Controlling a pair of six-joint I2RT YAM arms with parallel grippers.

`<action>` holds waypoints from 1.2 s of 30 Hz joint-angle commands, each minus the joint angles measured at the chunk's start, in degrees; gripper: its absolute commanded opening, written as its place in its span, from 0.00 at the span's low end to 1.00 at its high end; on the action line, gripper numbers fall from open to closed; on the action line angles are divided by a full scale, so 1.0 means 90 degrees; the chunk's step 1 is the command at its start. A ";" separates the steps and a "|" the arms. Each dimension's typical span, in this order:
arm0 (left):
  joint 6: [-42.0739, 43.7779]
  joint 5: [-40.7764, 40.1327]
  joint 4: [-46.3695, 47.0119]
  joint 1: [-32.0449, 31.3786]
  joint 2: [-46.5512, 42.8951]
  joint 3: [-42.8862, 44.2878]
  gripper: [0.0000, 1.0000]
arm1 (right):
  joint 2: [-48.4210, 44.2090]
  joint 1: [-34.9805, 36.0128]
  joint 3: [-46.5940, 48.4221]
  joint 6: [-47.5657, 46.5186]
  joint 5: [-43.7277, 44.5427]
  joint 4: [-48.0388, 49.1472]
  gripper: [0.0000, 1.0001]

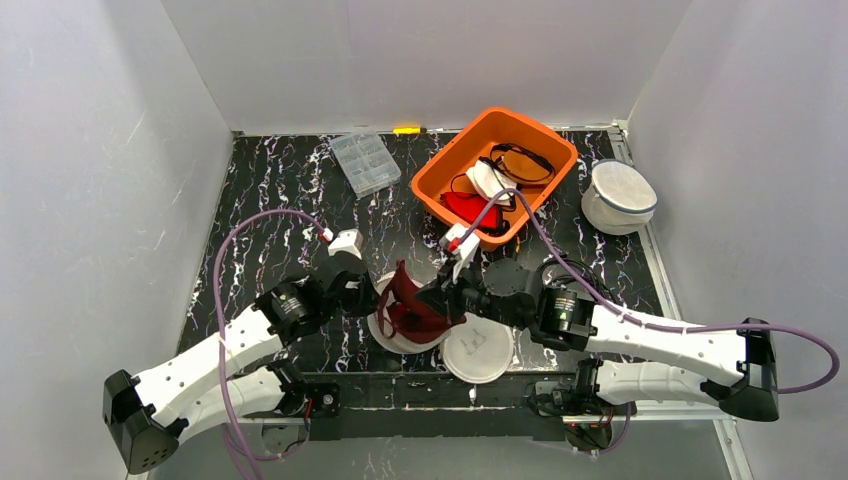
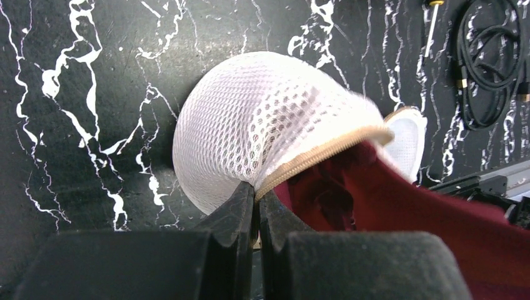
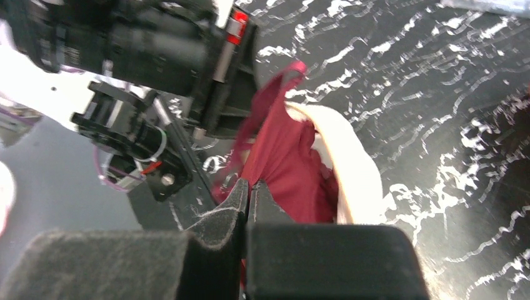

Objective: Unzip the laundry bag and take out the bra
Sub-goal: Pick up the bra from the laundry bag.

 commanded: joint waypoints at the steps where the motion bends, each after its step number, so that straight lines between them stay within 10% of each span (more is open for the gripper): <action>1: -0.0029 -0.0242 -0.0073 0.0003 -0.0169 -0.0405 0.00 | -0.0242 -0.0085 -0.0620 -0.0269 0.0680 0.0450 0.01; 16: 0.0041 -0.0043 0.0227 0.0019 -0.0353 -0.0499 0.00 | 0.0050 -0.0127 0.0088 -0.0132 -0.1036 0.0669 0.01; 36: -0.0140 -0.0509 -0.0105 0.0033 -0.0876 -0.0494 0.00 | -0.0434 -0.0137 0.0687 -0.0416 0.0387 0.0039 0.01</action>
